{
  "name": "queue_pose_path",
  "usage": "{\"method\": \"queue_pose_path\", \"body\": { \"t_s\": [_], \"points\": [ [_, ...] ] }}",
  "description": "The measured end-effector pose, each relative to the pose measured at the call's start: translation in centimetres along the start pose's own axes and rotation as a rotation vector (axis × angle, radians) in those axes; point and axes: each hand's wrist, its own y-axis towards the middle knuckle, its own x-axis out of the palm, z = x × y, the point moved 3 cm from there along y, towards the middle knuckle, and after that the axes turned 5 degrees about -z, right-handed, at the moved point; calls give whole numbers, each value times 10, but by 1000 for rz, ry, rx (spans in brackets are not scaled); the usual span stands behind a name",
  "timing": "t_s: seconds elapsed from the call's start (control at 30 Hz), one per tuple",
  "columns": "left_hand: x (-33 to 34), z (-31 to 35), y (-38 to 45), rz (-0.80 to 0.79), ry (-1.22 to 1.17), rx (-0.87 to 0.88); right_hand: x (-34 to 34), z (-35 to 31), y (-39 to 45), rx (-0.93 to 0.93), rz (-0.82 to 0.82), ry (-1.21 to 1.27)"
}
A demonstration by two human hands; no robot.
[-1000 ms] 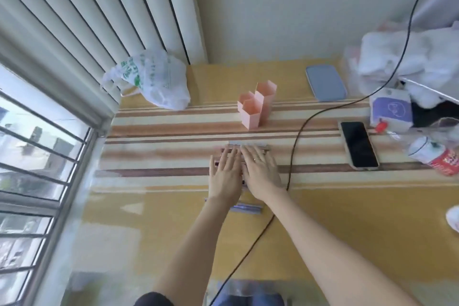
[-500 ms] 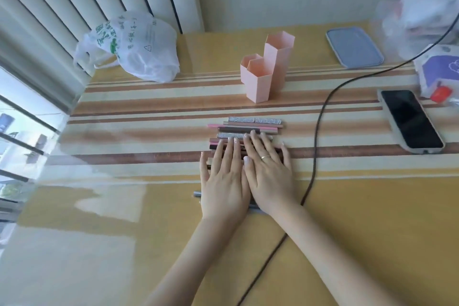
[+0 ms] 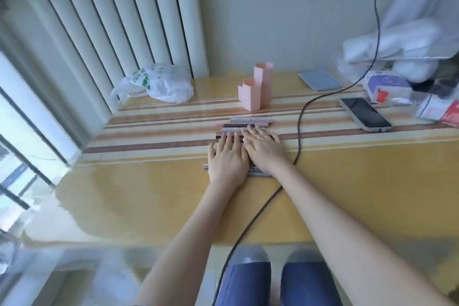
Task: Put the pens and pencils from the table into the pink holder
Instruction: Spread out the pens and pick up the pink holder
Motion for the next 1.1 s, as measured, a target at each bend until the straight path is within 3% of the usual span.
{"method": "queue_pose_path", "body": {
  "t_s": [0.2, 0.3, 0.4, 0.53, 0.77, 0.9, 1.1],
  "points": [
    [3, -3, -11, -27, 13, 19, 2, 1, -4, -12, -12, -81],
    [2, -1, 1, 19, 7, 31, 0, 1, -1, -25, 47, 12],
    [-6, 5, 18, 186, -27, 91, -7, 2, -1, -42, 192, 220],
    [-11, 11, 43, 474, -32, 153, -21, 9, 4, -32, 453, 253],
    [-26, 14, 60, 644, -53, 249, -45, 20, 58, -25, 646, 332],
    [-28, 9, 57, 712, -201, 257, -62, 24, 100, 18, 615, 301],
    [-35, 7, 64, 650, -404, 236, -57, 24, 134, 160, 525, 298]
  ]
}}
